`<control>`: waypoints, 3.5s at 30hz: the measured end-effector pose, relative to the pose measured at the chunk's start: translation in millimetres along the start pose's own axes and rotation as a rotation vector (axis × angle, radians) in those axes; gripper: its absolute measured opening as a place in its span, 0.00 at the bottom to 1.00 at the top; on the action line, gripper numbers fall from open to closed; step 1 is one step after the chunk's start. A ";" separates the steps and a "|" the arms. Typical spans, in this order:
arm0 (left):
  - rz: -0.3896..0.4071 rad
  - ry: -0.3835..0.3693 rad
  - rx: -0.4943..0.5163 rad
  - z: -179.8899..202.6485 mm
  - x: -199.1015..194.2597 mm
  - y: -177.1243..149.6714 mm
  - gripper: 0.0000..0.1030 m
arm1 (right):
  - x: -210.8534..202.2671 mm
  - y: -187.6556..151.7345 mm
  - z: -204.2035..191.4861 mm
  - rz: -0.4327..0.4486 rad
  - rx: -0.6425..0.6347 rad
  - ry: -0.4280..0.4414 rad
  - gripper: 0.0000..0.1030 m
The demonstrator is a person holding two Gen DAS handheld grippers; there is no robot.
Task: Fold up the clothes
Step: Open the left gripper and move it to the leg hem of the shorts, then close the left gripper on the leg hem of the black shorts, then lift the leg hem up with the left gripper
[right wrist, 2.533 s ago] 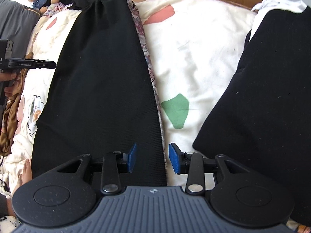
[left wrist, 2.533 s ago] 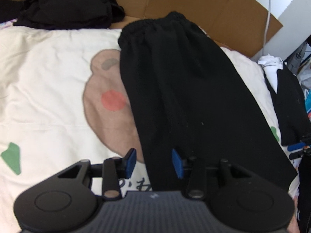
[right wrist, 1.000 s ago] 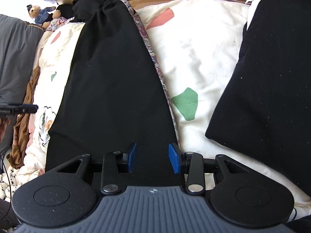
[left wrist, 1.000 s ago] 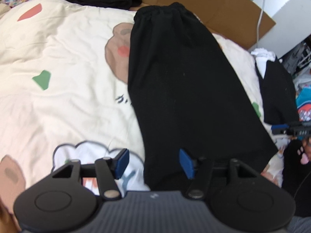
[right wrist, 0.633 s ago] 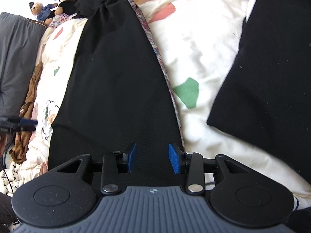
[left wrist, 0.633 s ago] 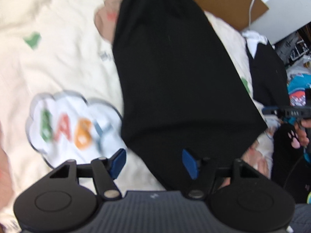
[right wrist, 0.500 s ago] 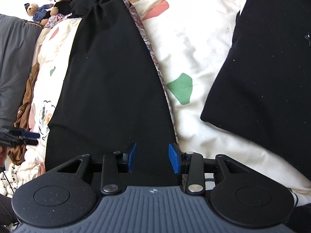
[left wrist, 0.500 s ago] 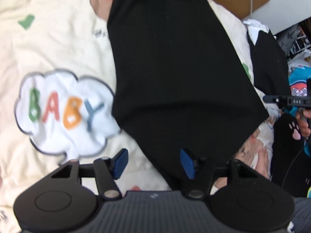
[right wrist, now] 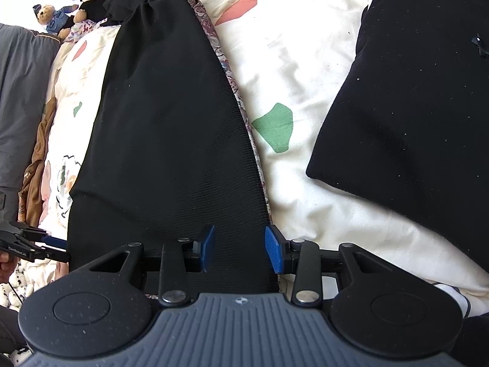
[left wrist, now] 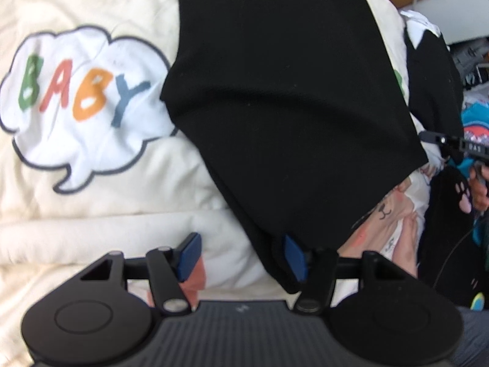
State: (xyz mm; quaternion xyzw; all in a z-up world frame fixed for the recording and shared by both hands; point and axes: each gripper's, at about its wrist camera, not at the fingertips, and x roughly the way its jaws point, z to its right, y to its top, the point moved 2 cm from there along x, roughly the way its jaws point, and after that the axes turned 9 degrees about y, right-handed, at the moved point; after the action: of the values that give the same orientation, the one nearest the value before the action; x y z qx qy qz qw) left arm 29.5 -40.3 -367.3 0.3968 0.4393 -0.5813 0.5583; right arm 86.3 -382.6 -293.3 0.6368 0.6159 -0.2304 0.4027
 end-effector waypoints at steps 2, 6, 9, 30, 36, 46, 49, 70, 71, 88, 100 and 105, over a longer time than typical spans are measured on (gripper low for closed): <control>-0.002 -0.023 -0.016 1.5 -1.3 2.5 0.64 | 0.7 -0.8 -0.2 -0.003 -0.003 0.003 0.40; -0.015 -0.035 -0.002 10.6 3.8 4.2 0.67 | 1.7 -2.3 1.9 -0.008 0.001 0.003 0.40; -0.054 -0.035 -0.024 6.2 11.5 0.4 0.66 | 2.7 -3.8 3.5 -0.012 0.004 -0.002 0.40; -0.055 -0.102 -0.037 -30.4 -6.2 -24.4 0.52 | 9.2 -6.8 15.0 -0.037 0.049 0.031 0.40; -0.052 -0.109 -0.045 -43.3 -11.4 -22.8 0.52 | 12.3 -1.6 21.7 -0.046 0.082 0.056 0.40; -0.049 -0.134 -0.069 -47.3 -12.8 -21.2 0.52 | 8.9 10.7 25.0 -0.043 0.082 0.048 0.40; -0.047 -0.132 -0.064 -47.8 -14.0 -20.4 0.52 | 9.5 12.4 32.3 -0.047 0.096 0.031 0.40; -0.039 -0.149 -0.102 -46.6 -14.3 -17.5 0.50 | 35.7 18.3 48.7 -0.072 0.091 0.168 0.48; -0.038 -0.152 -0.106 -47.6 -14.9 -17.4 0.50 | 34.9 18.0 49.5 -0.074 0.095 0.175 0.48; -0.013 -0.115 0.000 -39.4 -35.7 -12.6 0.06 | 31.6 18.5 30.6 -0.081 0.023 0.078 0.10; -0.017 -0.109 0.095 -49.6 -77.3 -8.4 0.03 | 7.4 5.9 21.9 -0.045 -0.001 0.191 0.04; -0.008 -0.080 0.126 -54.2 -99.7 -1.5 0.03 | 4.5 -2.4 17.4 -0.060 0.004 0.232 0.04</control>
State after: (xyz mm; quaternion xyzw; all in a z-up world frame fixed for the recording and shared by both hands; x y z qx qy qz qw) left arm 32.5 41.4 -288.5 0.4058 0.3807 -0.6256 0.5469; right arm 88.1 -393.9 -307.3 0.6412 0.6767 -0.1681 0.3204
